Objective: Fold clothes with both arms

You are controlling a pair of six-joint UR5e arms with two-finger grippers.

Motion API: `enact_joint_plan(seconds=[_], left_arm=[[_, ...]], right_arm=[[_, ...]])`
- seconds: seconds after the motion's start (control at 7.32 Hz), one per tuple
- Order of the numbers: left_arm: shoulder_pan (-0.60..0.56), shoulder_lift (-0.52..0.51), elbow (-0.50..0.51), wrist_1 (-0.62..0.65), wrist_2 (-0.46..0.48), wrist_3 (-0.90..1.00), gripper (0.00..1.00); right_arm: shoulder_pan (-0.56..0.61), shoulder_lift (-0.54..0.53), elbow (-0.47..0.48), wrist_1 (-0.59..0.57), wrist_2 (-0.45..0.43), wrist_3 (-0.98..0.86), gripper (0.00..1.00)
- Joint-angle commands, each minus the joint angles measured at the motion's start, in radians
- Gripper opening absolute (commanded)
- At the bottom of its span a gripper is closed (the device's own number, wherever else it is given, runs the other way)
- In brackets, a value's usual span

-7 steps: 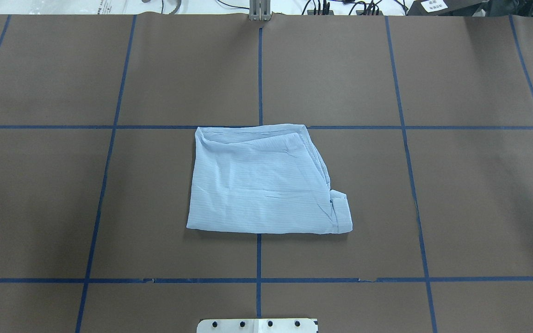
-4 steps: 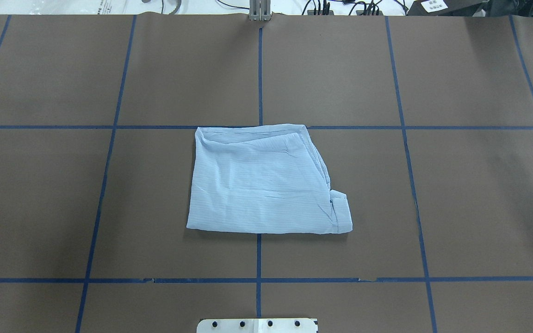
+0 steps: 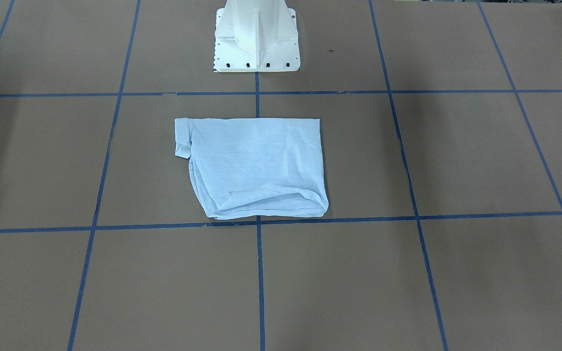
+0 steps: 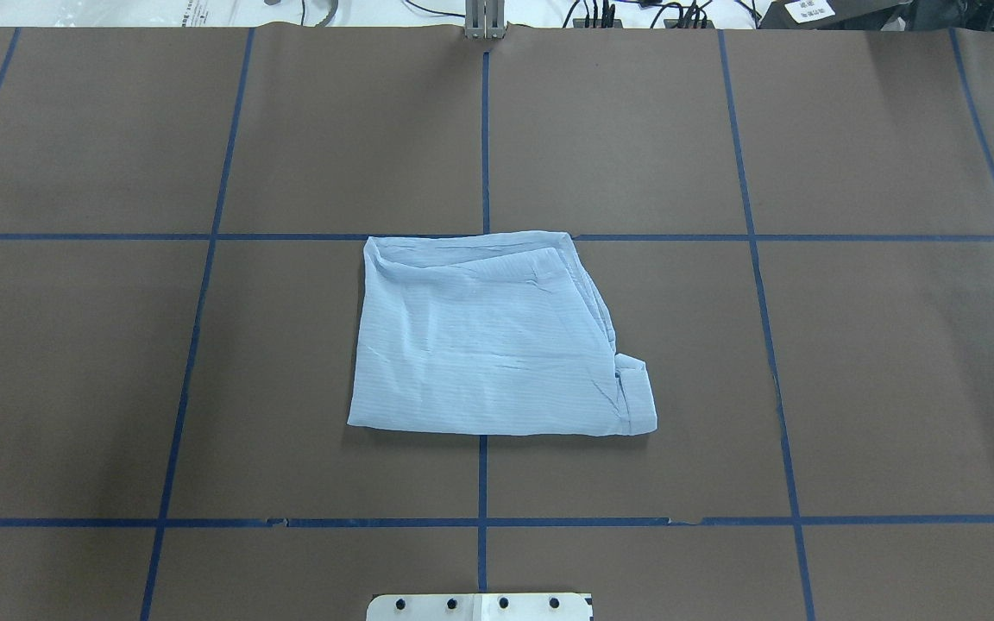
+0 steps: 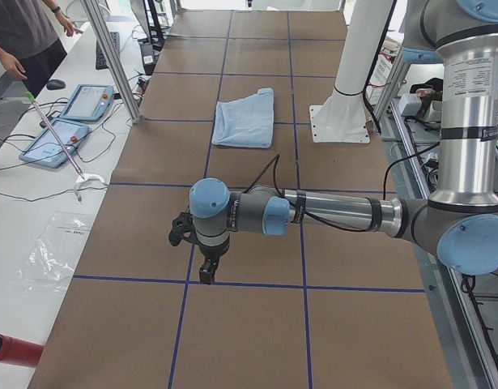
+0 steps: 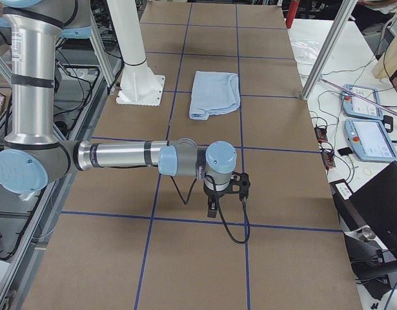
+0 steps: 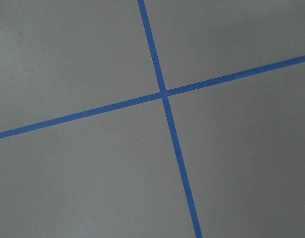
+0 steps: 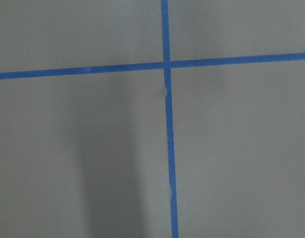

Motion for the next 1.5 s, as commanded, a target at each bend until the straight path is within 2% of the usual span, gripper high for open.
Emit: enact_joint_plan(seconds=[0.0, 0.55, 0.82, 1.37], left_arm=[[-0.001, -0.001, 0.001, 0.001, -0.001, -0.001, 0.99], [-0.001, -0.001, 0.003, -0.001, -0.001, -0.022, 0.99], [-0.001, -0.009, -0.010, -0.005, -0.004, -0.215, 0.99], [-0.001, -0.007, -0.008, -0.012, -0.011, -0.215, 0.99]], right_arm=[[0.003, -0.012, 0.000, 0.001, 0.001, 0.001, 1.00], [0.005, -0.009, 0.000, 0.001, -0.002, 0.001, 1.00], [0.006, -0.009, 0.000, 0.003, -0.002, 0.001, 1.00], [0.012, -0.004, 0.002, 0.003, -0.002, 0.002, 1.00]])
